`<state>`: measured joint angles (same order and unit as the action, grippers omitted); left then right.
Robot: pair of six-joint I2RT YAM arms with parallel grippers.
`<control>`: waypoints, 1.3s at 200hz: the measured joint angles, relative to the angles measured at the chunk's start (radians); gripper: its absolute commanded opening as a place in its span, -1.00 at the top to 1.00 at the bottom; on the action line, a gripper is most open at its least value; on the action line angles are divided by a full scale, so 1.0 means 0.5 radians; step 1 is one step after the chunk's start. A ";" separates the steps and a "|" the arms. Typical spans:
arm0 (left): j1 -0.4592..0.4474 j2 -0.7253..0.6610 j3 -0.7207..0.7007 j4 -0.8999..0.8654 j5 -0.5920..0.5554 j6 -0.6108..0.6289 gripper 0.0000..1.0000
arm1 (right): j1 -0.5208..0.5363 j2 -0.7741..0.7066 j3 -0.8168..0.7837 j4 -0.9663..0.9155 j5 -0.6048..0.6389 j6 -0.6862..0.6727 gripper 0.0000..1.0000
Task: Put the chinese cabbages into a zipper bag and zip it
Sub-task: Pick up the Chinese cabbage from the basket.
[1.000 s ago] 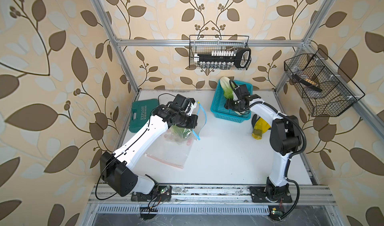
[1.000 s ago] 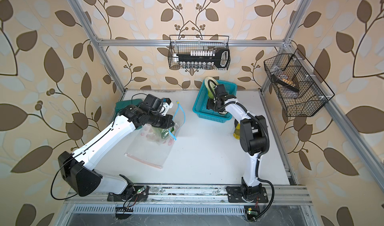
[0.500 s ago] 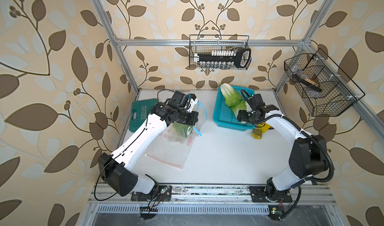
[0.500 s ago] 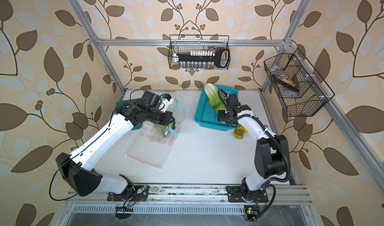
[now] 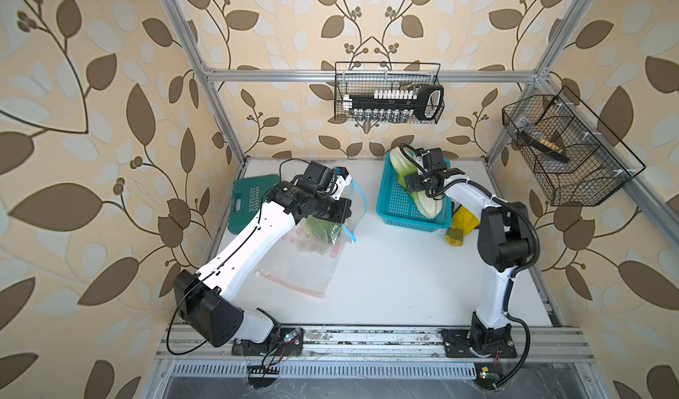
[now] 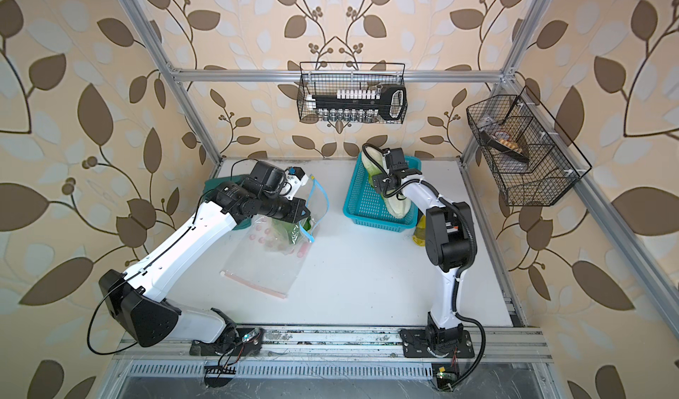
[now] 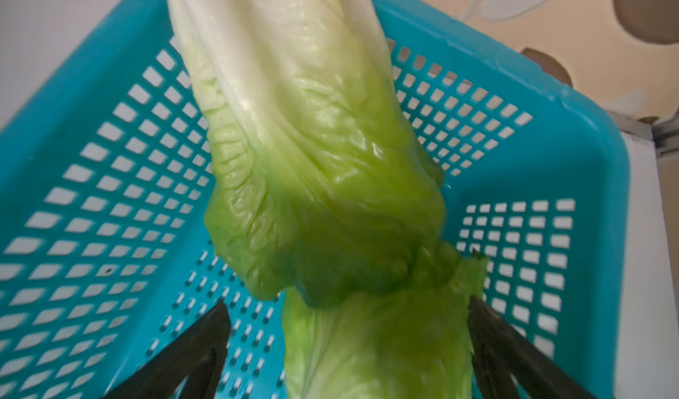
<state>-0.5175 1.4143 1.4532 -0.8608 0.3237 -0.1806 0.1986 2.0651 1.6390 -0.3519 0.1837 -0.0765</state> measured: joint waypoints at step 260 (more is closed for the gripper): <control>-0.001 -0.067 -0.369 0.423 -0.034 -0.075 1.00 | 0.162 -1.188 -0.675 -0.157 -0.877 0.774 1.00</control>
<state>-0.5179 1.3808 1.2686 -0.6491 0.3065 -0.2180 0.2794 1.4712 1.3014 -0.4305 -0.2546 0.3103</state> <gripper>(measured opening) 0.047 0.050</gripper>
